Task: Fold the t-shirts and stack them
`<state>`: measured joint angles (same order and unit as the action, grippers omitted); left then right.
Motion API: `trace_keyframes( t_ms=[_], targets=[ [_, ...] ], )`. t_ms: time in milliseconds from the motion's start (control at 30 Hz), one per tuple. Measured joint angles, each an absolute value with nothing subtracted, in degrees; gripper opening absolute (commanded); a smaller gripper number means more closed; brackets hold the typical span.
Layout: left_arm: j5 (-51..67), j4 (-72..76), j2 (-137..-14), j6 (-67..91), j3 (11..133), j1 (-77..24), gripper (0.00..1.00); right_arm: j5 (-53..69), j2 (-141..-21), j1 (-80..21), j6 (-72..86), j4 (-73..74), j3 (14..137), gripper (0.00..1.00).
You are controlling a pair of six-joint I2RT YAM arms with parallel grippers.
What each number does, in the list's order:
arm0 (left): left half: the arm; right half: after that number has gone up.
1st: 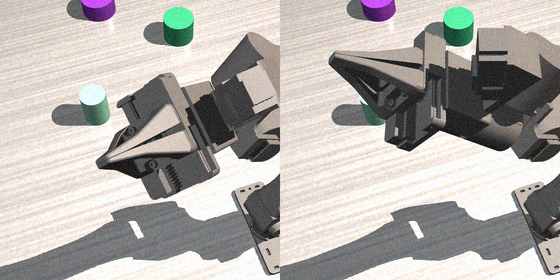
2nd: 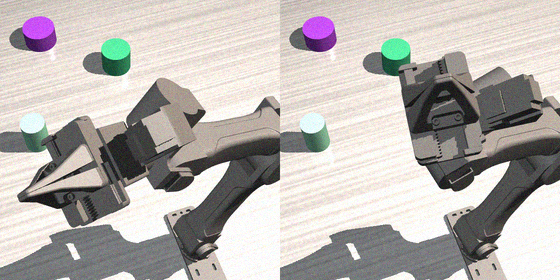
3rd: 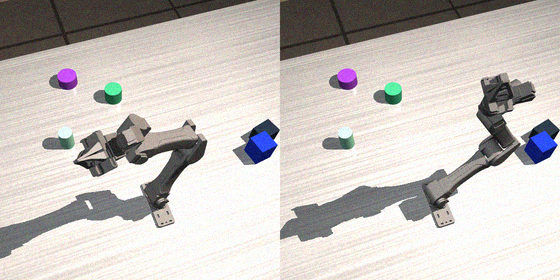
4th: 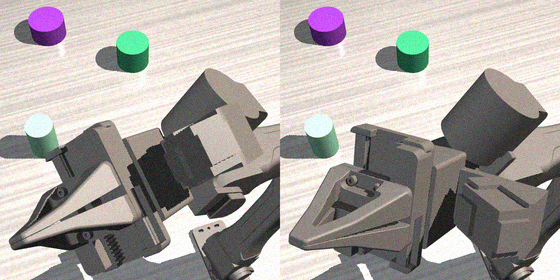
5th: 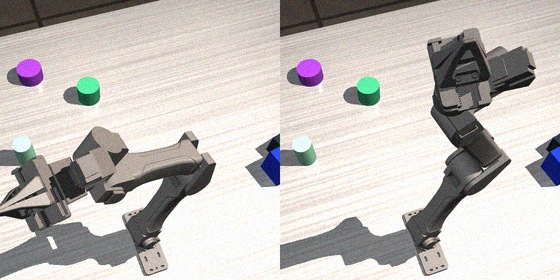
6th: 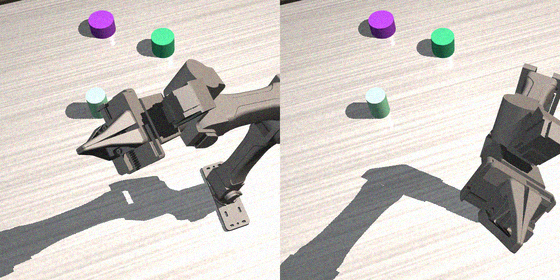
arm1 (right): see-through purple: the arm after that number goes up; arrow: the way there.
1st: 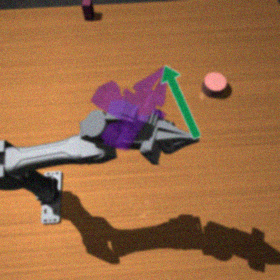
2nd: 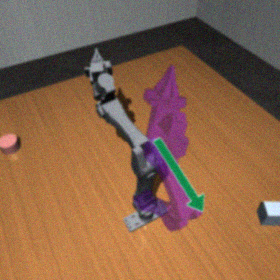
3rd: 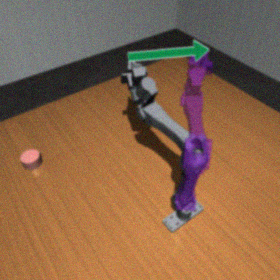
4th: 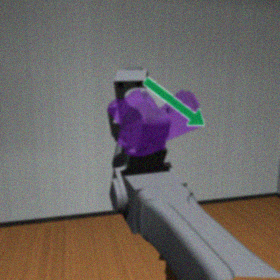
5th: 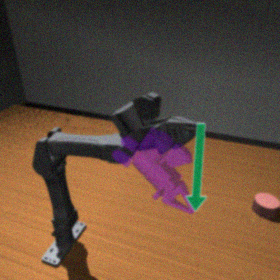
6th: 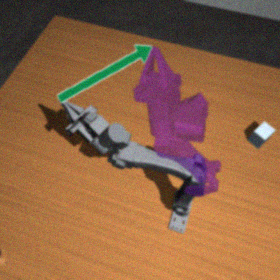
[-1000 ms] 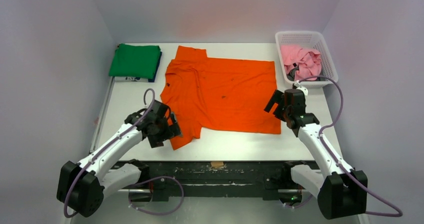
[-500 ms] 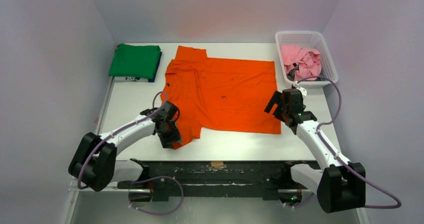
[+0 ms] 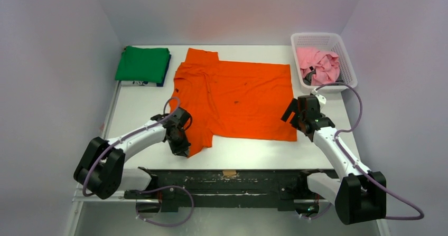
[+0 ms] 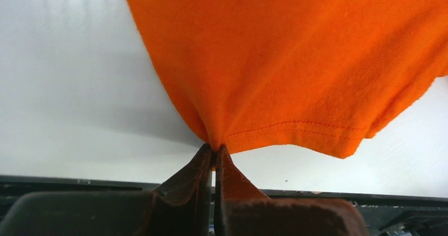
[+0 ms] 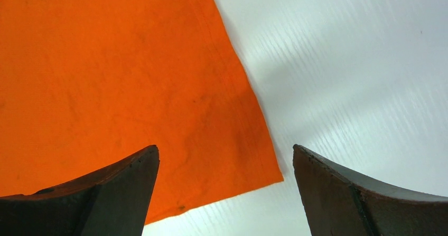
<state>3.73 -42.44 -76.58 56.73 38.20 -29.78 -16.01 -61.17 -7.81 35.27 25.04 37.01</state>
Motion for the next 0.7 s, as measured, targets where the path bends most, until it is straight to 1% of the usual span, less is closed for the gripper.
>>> trace_keyframes(
  t_ms=[167, 267, 367, 500, 567, 633, 700],
  targets=[
    [2.26, -46.85, -69.54, 57.76, 35.66, -29.82, 0.00, -15.20, -60.86, -7.81, 39.07, 30.41, 36.64, 0.86],
    [2.26, -48.12, -65.30, 58.63, 34.04, -29.82, 0.00, -13.78, -58.74, -7.81, 41.19, 31.59, 33.54, 0.81],
    [2.26, -49.08, -63.13, 59.46, 33.76, -29.82, 0.00, -13.50, -56.51, -7.81, 42.83, 32.38, 29.39, 0.75],
    [2.26, -49.56, -61.39, 59.57, 33.76, -29.82, 0.00, -13.50, -57.32, -7.81, 43.99, 32.01, 27.38, 0.67],
    [2.09, -49.95, -60.90, 59.64, 33.76, -29.82, 0.00, -13.26, -58.63, -7.81, 44.45, 31.03, 27.35, 0.61],
    [1.69, -50.57, -60.73, 60.01, 33.76, -29.82, 0.00, -13.13, -59.79, -7.81, 44.64, 29.80, 27.29, 0.53],
    [1.50, -50.96, -60.60, 60.51, 33.76, -29.82, 0.00, -12.86, -60.07, -7.81, 45.01, 28.29, 27.16, 0.48]
  ],
)
